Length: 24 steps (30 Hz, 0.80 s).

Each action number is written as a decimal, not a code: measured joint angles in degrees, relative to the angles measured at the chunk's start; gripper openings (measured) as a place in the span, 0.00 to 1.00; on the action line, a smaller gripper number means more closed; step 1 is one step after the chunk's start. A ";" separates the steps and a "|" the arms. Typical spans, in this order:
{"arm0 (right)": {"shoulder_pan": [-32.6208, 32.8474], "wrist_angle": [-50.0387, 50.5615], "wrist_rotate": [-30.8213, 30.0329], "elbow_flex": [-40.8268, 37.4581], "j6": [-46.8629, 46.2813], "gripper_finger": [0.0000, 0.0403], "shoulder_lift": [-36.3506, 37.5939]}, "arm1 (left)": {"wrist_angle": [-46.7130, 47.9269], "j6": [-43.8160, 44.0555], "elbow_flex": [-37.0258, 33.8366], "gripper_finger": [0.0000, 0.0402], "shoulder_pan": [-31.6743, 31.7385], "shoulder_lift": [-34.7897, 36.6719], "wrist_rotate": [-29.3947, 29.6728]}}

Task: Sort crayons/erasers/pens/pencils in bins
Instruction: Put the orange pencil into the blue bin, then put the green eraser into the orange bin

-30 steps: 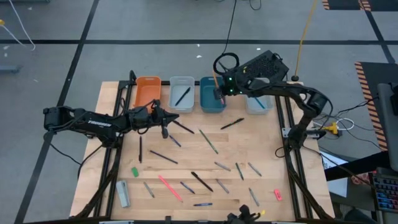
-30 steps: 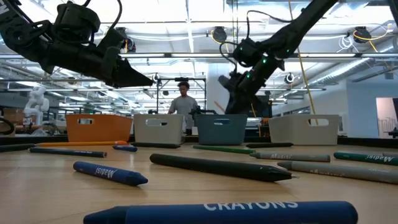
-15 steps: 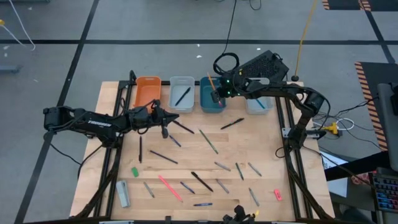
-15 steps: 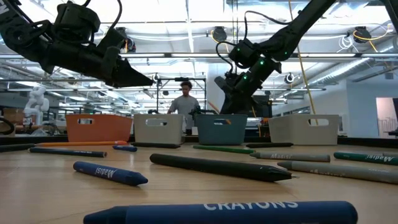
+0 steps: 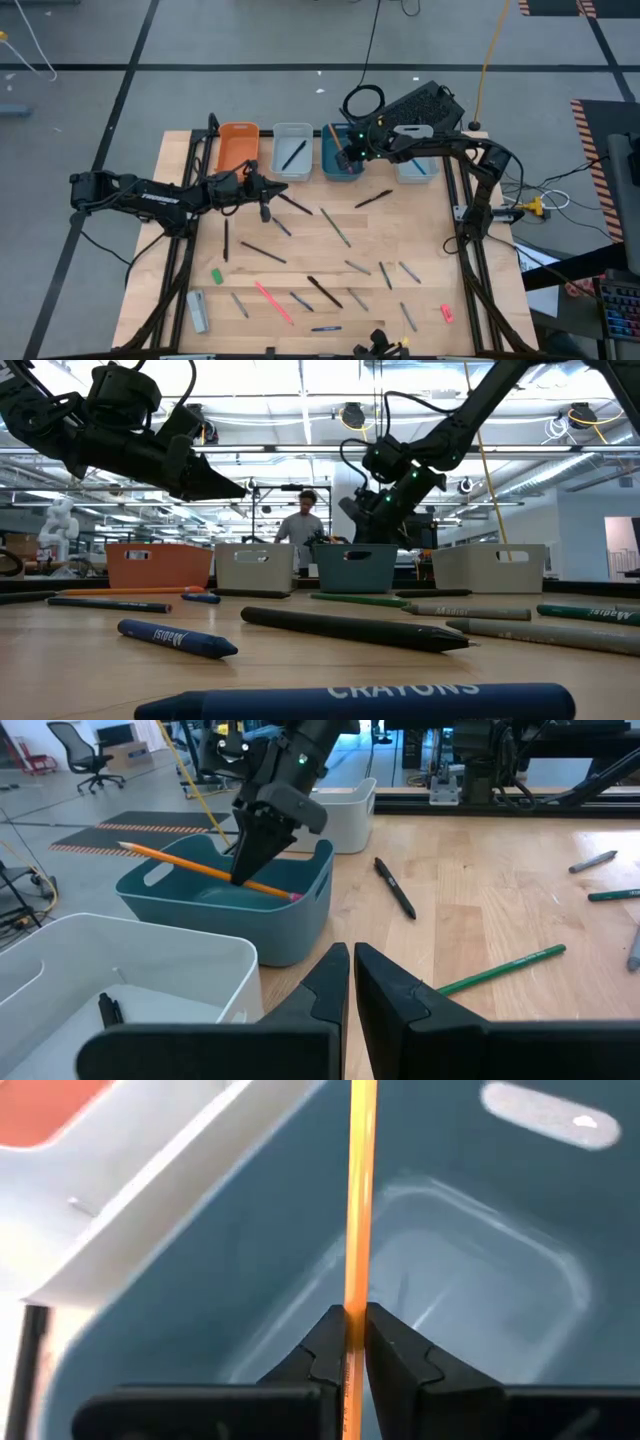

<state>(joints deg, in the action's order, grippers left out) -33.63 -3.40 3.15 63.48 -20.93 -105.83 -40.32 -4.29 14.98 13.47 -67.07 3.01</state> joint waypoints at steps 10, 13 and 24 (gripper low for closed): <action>0.00 -0.04 -0.03 0.00 -0.88 0.11 0.01 | 0.12 0.00 0.00 0.06 0.00 0.00 0.00; 0.00 0.56 -0.03 0.00 -1.33 0.13 0.01 | 0.11 0.00 0.00 0.06 0.00 0.00 0.00; 0.04 0.19 -1.43 -0.21 1.22 0.26 1.62 | 0.74 0.31 0.00 0.06 0.00 0.02 -0.08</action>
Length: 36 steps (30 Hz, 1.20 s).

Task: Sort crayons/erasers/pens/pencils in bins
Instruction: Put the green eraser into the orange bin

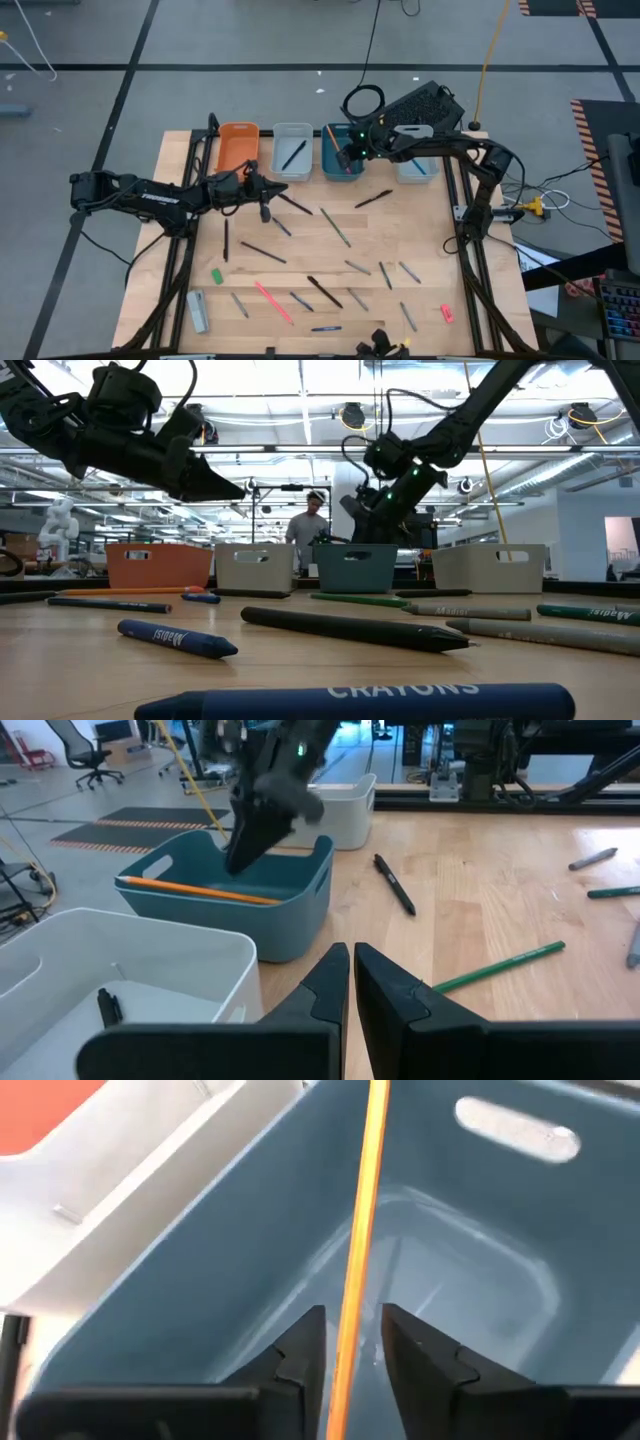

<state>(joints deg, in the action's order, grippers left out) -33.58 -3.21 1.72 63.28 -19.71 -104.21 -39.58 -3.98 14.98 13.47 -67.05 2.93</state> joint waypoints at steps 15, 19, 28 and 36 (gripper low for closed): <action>9.28 -13.69 0.00 -23.41 14.57 0.02 31.55 | 4.03 2.46 0.00 0.06 -0.97 -0.01 -0.35; 11.03 -33.36 0.13 -37.41 11.05 0.02 37.73 | 6.40 1.98 0.57 0.06 -1.91 -0.01 -0.36; 11.55 -48.52 3.54 -50.62 13.19 0.00 43.49 | 26.50 0.59 11.57 0.06 -4.03 -0.02 0.17; 13.80 -52.77 6.06 -53.57 19.49 0.00 45.52 | 56.18 1.90 25.50 0.06 -6.84 -0.02 0.19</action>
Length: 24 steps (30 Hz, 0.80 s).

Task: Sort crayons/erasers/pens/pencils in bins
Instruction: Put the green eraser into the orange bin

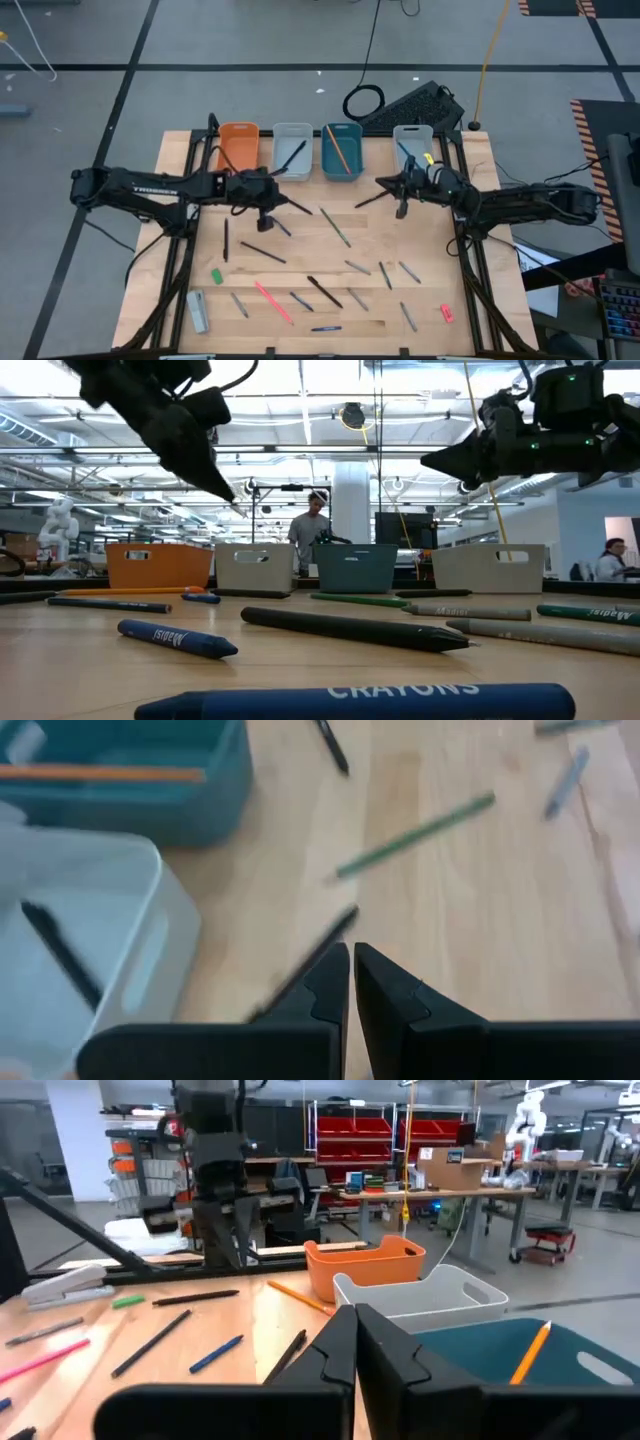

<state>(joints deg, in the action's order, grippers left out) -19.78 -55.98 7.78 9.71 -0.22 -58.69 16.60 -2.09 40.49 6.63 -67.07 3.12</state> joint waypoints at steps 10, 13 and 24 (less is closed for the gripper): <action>0.03 0.06 0.02 -0.30 2.66 0.00 3.11 | 22.68 10.07 6.88 0.06 -6.19 0.00 -0.22; 0.01 0.11 0.02 -0.30 2.90 0.00 3.69 | 28.18 14.58 7.70 0.06 -10.88 0.00 -0.99; 0.01 1.21 0.02 -0.30 4.25 0.00 3.84 | 39.64 33.38 7.94 0.06 -33.25 -0.07 -9.55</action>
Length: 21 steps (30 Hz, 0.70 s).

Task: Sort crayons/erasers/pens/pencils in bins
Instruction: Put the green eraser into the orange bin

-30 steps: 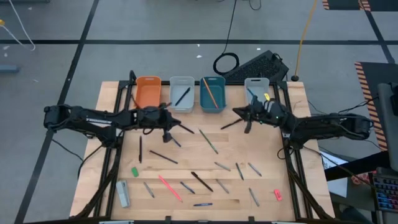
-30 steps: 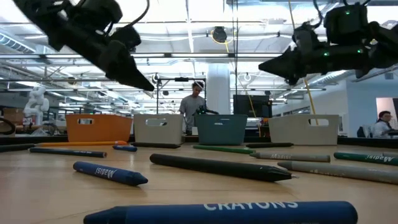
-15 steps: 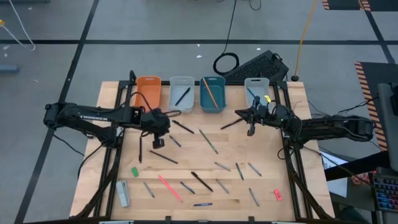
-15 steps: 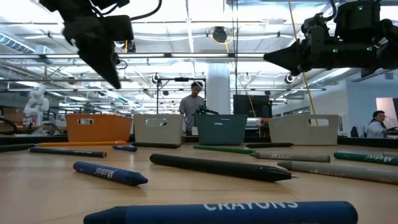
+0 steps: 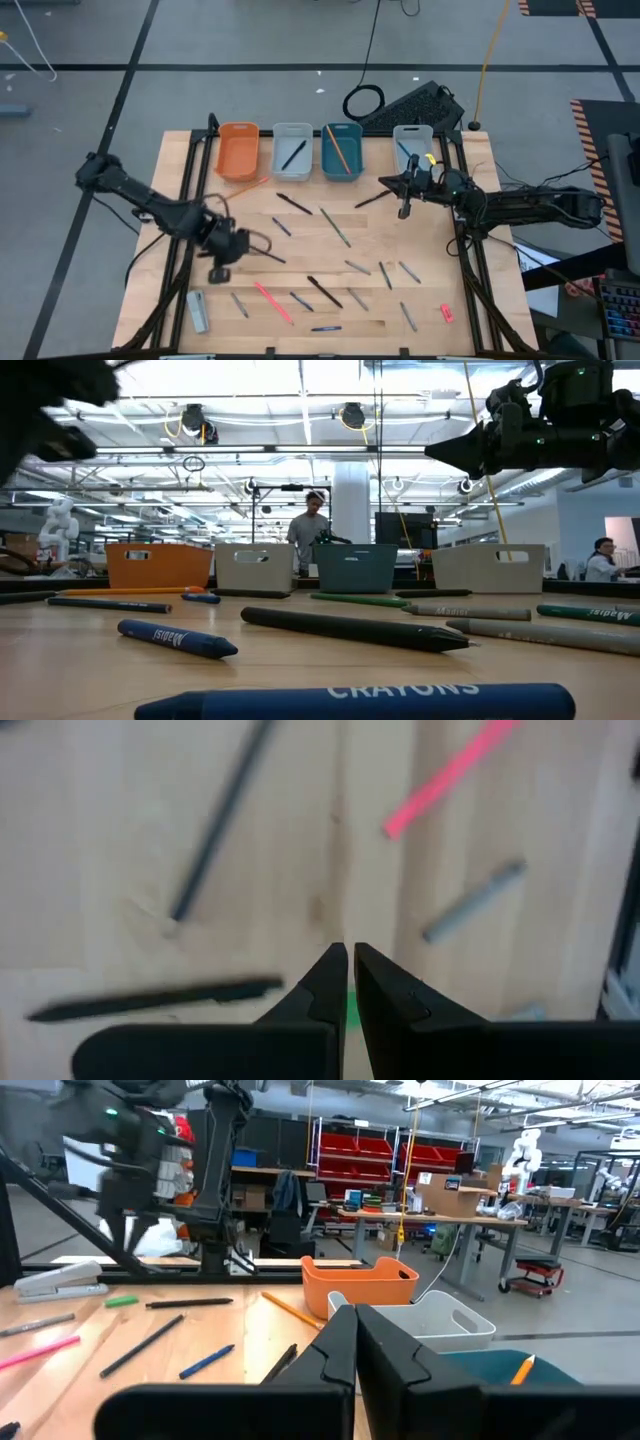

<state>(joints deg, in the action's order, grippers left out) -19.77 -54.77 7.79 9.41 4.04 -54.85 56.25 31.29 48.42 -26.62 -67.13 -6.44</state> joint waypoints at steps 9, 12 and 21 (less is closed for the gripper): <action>0.00 0.01 0.00 0.00 0.12 0.00 0.00 | 2.02 2.58 0.00 0.09 -8.03 -3.09 1.35; 0.00 0.20 0.00 0.00 0.13 0.00 0.00 | 2.20 0.41 0.00 0.17 -8.88 -6.77 1.29; 0.00 0.58 0.00 0.02 0.11 0.00 0.00 | 1.72 -3.95 -0.07 0.44 -13.10 -16.82 -0.41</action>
<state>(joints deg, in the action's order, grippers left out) -19.77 -54.19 7.79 9.43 4.14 -54.85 57.96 27.34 48.36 -39.71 -83.95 -6.84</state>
